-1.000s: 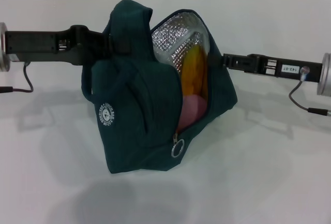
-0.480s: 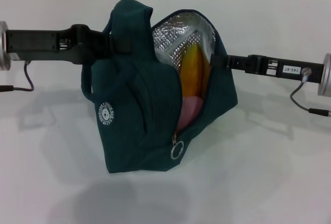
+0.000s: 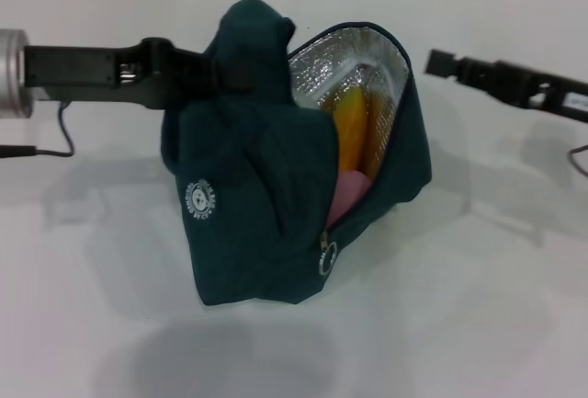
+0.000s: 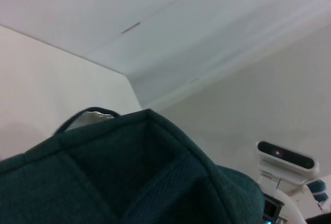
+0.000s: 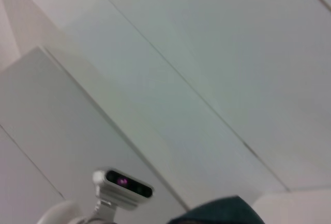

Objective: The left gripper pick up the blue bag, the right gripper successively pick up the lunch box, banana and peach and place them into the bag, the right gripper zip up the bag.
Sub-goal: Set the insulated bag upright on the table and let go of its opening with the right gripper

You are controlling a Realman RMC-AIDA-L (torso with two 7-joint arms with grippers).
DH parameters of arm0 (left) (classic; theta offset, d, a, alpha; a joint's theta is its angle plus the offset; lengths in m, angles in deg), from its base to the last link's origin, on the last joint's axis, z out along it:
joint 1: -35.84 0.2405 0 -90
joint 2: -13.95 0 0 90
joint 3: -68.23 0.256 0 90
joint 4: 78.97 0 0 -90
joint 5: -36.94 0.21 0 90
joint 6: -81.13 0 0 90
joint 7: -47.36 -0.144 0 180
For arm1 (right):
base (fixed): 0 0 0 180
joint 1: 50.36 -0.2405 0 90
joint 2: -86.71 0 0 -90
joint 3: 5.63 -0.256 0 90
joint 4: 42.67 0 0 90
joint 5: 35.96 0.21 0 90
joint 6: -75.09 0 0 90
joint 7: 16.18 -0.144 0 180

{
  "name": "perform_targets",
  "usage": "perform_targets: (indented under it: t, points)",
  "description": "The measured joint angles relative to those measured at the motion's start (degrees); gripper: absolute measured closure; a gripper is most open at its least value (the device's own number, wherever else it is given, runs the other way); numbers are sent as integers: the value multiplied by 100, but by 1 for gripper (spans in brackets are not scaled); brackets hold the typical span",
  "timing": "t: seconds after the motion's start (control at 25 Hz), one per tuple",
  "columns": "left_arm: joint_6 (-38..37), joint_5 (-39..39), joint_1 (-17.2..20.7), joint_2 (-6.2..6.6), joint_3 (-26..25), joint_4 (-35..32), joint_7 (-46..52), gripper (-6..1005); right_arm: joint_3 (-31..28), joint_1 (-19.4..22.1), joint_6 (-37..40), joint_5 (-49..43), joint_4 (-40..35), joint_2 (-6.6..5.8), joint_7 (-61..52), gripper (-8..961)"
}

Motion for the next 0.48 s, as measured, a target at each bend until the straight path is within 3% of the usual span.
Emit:
perform_targets:
  t: [0.24, 0.48]
  points:
    - [35, 45, -131, -90, -2, 0, -2, 949, -128, 277, 124, 64, -162, -93, -89, 958]
    - [54, 44, -26, -74, -11, 0, 12, 948, -114, 280, -118, -16, 514, -301, -323, 940]
